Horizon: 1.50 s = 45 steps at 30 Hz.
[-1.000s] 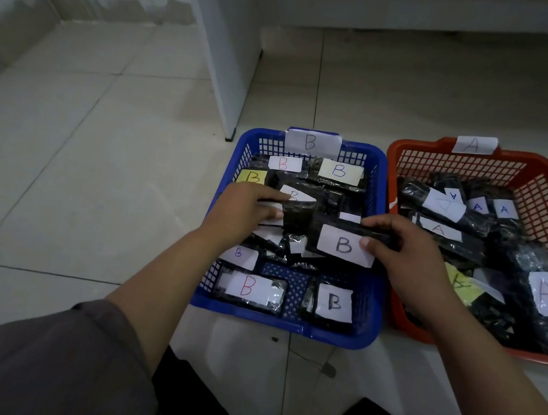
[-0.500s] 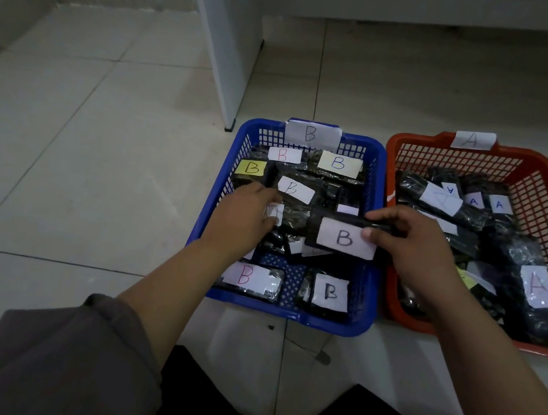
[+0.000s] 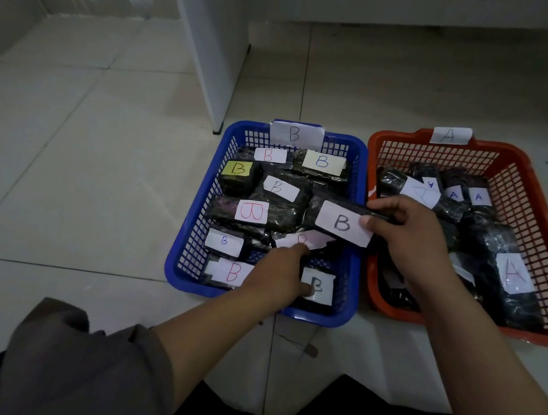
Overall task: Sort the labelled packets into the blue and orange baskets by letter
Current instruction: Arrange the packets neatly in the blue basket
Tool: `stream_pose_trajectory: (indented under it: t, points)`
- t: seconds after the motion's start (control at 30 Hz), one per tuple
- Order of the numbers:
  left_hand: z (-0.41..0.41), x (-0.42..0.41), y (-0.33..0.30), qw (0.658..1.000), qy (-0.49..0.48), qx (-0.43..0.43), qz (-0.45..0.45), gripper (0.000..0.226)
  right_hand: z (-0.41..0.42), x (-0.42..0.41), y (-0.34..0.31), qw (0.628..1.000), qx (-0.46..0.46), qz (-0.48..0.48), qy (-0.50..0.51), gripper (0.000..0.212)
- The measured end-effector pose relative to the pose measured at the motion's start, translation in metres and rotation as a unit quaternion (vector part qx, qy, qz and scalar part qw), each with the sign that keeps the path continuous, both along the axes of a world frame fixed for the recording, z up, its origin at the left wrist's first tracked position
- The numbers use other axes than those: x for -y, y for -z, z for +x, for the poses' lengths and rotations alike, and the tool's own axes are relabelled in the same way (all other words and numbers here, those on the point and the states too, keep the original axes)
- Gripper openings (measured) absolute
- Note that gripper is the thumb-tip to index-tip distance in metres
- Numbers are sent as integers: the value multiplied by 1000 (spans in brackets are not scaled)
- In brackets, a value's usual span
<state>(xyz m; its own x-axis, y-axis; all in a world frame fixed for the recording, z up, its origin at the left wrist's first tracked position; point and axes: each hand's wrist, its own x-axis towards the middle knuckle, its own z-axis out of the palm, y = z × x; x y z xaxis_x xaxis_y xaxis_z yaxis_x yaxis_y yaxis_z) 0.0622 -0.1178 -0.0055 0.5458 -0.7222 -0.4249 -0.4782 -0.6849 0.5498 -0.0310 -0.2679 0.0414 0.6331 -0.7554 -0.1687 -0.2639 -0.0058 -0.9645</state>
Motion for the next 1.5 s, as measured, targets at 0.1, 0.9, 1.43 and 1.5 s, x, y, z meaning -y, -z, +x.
stream_pose_trajectory:
  t: [0.1, 0.9, 1.43, 1.5]
  points:
    - [5, -1, 0, 999, 34, -9, 15, 55, 2, 0, 1, 1000, -7, -5, -6, 17]
    - [50, -24, -47, 987, -75, -140, 37, 51, 1, -3, -7, 997, -43, -25, -50, 19]
    - [110, -70, -78, 983, -110, -142, 43, 34, 17, -50, 35, 745, -354, -474, -307, 14]
    - [110, -68, -76, 981, -102, -158, 40, 35, 18, -53, 41, 726, -363, -500, -302, 12]
